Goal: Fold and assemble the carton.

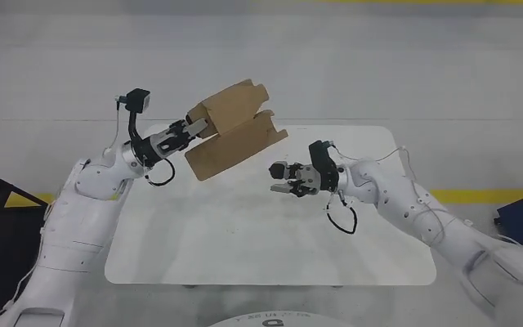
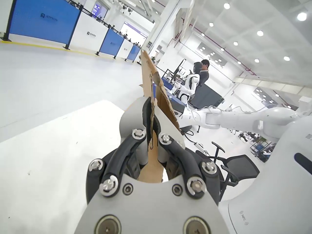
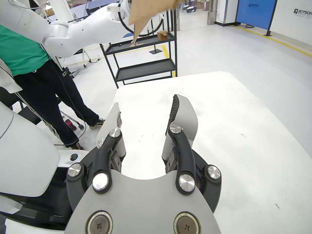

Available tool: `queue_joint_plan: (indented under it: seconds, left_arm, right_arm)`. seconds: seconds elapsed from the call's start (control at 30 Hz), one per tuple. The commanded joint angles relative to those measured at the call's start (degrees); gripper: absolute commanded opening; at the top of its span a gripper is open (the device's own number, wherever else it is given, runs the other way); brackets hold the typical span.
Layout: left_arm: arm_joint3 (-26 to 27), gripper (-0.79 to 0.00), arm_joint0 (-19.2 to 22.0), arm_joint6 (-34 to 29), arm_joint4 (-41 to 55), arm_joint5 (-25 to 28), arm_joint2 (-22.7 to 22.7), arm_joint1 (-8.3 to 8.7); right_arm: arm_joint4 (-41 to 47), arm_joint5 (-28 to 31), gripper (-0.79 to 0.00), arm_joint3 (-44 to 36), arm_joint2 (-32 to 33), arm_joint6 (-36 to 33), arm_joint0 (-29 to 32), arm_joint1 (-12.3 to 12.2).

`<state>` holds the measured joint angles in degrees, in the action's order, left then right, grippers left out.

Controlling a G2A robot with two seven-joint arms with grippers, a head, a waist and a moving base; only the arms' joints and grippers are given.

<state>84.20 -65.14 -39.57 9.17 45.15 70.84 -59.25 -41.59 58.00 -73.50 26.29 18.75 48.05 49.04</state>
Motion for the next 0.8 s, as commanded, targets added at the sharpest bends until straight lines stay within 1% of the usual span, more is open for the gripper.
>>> queue_joint_plan:
  seconds: [0.0,0.03,0.07,0.1,0.13,0.17,0.2,0.27,0.43,0.5,0.57,0.67,0.73,0.77]
  left_arm:
    - [0.86,-0.785,-0.24,1.19,-2.99,-0.89,-0.28,-0.09]
    - [1.21,-0.785,-0.37,2.27,-5.11,-1.32,-0.47,-0.18]
    - [1.51,-0.785,-0.59,3.68,-7.21,-1.79,-0.72,-0.30]
    - [1.82,-0.785,-0.87,5.12,-9.11,-2.25,-1.12,-0.45]
    - [2.08,-0.785,-1.07,6.17,-11.31,-2.65,-1.56,-0.58]
    - [2.26,-0.785,-1.21,7.03,-13.72,-3.02,-2.03,-0.69]
    - [2.41,-0.785,-1.41,7.85,-15.51,-3.22,-2.60,-0.82]
    - [2.36,-0.785,-1.59,8.93,-18.18,-3.40,-3.59,-1.05]
    - [2.07,-0.785,-1.60,11.92,-24.84,-3.90,-4.13,-1.29]
    - [2.13,-0.785,-1.79,13.12,-27.31,-3.96,-4.09,-1.32]
    - [2.10,-0.785,-2.07,13.76,-28.22,-3.59,-4.28,-1.37]
    - [1.63,-0.785,-2.36,14.06,-26.82,-2.53,-4.63,-1.46]
    - [1.00,-0.785,-2.38,13.55,-24.06,-1.78,-4.64,-1.46]
    - [0.72,-0.785,-2.27,13.05,-23.02,-1.47,-4.49,-1.41]
  right_arm:
    - [1.11,-0.02,-0.397,0.01,-0.19,-0.56,-0.40,0.96]
    - [1.74,-0.02,-0.296,-0.30,-0.06,0.18,-0.43,1.44]
    - [1.93,0.00,-0.286,-0.54,0.01,0.77,-0.37,1.86]
    - [1.89,0.00,-0.336,-0.59,0.23,1.43,-0.36,2.23]
    - [2.01,-0.10,-0.320,-0.68,0.62,2.68,-0.22,2.57]
    - [1.83,0.00,-0.400,-0.64,0.90,3.58,-0.02,2.89]
    - [1.47,0.00,-0.413,-0.64,1.18,4.33,0.09,3.18]
    - [1.00,0.00,-0.397,-0.44,1.81,5.93,0.43,3.72]
    - [0.05,0.00,-0.292,-0.08,2.79,8.14,0.98,4.66]
    - [-0.06,0.00,-0.151,0.05,3.20,8.92,1.22,4.87]
    - [-0.29,0.00,-0.142,0.13,3.58,9.37,1.40,5.01]
    - [-0.56,0.00,-0.095,0.51,4.20,9.71,1.70,5.15]
    - [-0.93,0.00,0.000,1.33,4.80,9.62,1.87,5.24]
    - [-1.14,0.00,0.000,1.69,5.10,9.61,2.02,5.32]
